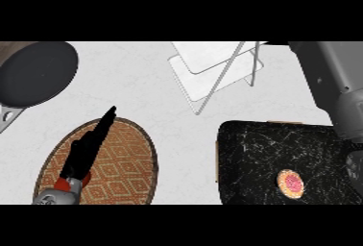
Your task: Pick the tomato from the tray and place it in the tiered shelf
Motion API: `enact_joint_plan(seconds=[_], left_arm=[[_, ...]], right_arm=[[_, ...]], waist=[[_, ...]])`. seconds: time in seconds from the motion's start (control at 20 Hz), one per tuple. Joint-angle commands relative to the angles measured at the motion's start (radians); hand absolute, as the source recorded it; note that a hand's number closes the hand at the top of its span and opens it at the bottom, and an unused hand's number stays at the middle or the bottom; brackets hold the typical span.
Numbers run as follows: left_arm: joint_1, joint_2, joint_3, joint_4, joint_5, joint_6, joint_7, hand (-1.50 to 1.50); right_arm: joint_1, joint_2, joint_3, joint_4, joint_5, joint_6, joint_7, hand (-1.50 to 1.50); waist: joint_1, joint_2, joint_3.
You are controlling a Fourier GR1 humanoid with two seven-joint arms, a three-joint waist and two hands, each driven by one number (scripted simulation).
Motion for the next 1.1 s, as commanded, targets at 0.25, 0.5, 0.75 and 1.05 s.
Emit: enact_joint_plan(seconds=[0.25,0.5,0.75,1.05], left_arm=[[0.004,-0.001,0.038,0.078,0.005,-0.004,-0.021,0.0],[0.022,0.008,0.059,0.05,0.04,-0.038,-0.01,0.0],[0.022,-0.014,0.038,0.062,0.003,-0.026,-0.013,0.0],[0.052,-0.011,0.055,0.067,0.005,-0.042,-0.046,0.0]], right_arm=[[0.055,-0.257,-0.089,0.038,-0.02,-0.102,0.034,-1.5],[0.163,-0.431,-0.113,0.057,-0.052,0.151,-0.025,-1.5],[0.255,-0.49,-0.12,0.07,-0.062,0.276,-0.132,-1.5],[0.311,-0.534,-0.113,0.081,-0.057,0.383,-0.22,-1.5]], waist=[[-0.04,-0.007,-0.009],[-0.036,-0.007,-0.008],[-0.034,-0.008,-0.008],[-0.029,-0.008,-0.008]])
